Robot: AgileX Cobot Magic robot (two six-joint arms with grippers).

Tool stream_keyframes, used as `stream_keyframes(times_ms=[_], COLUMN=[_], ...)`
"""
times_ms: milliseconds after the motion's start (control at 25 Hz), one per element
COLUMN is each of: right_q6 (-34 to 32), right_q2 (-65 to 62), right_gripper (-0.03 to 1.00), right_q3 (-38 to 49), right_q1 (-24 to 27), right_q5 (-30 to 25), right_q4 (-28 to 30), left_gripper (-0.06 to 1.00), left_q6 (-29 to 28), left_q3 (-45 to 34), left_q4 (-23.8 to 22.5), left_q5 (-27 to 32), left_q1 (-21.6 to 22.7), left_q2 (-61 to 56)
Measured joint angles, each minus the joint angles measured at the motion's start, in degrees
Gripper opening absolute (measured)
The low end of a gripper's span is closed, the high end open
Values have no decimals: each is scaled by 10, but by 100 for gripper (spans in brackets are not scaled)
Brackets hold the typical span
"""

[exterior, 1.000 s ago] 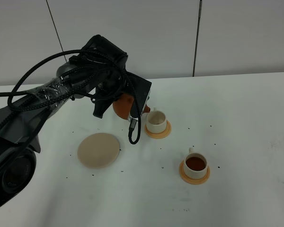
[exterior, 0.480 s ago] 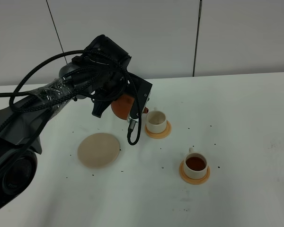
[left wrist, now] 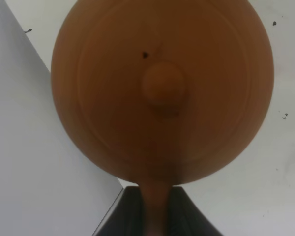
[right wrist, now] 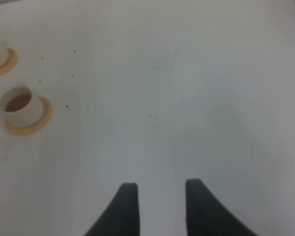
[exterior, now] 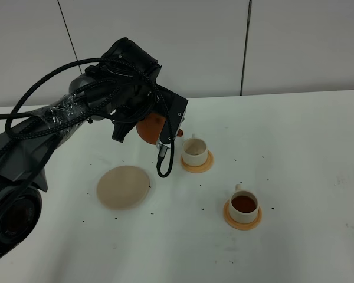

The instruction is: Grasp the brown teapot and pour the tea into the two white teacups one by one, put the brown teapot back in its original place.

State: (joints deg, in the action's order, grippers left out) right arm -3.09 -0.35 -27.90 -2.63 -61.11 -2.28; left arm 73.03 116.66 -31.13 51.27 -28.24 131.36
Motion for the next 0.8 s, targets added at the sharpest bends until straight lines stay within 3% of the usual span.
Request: stream_keyframes(times_ms=[800], right_q6=[0], right_q2=[0], right_gripper=[23], right_q3=[0], right_q1=[0], right_q5=[0], right_q4=[0], left_gripper=[17], left_q6=[2], left_q3=[0], left_q4=[-28], left_q5=[-5], left_q1=[-23], left_q2=[0])
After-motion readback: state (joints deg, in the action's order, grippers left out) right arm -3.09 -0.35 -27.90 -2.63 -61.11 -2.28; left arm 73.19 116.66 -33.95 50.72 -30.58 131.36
